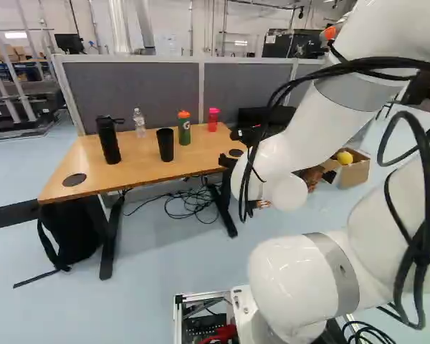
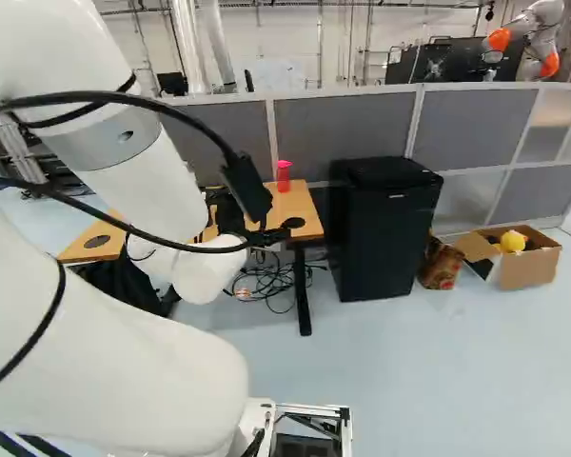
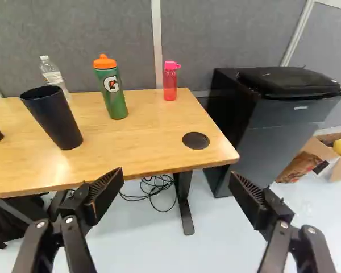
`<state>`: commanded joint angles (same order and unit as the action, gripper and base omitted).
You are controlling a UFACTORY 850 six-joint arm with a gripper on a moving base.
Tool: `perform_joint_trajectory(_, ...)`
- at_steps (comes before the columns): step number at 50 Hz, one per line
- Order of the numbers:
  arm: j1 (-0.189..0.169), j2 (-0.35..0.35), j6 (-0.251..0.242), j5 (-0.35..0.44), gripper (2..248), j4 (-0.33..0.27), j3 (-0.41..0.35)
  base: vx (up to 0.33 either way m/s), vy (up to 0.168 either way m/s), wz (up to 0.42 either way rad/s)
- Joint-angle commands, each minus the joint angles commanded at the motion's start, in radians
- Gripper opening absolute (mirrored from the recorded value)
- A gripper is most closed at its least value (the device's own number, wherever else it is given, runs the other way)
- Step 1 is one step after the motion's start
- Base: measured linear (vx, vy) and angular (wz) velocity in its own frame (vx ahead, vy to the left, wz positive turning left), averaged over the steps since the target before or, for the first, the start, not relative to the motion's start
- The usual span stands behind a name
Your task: Pick up the green bottle from the table
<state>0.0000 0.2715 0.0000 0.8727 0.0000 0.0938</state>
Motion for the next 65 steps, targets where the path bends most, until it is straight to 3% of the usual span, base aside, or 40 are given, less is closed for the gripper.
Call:
perform_joint_trajectory(48,0.000,0.000,0.000,0.000,247,0.000,0.000,0.183,-0.027,0.253)
perform_joint_trajectory(65,-0.016,-0.079,0.000,0.000,247,-0.052,0.068,0.037,-0.005,0.040)
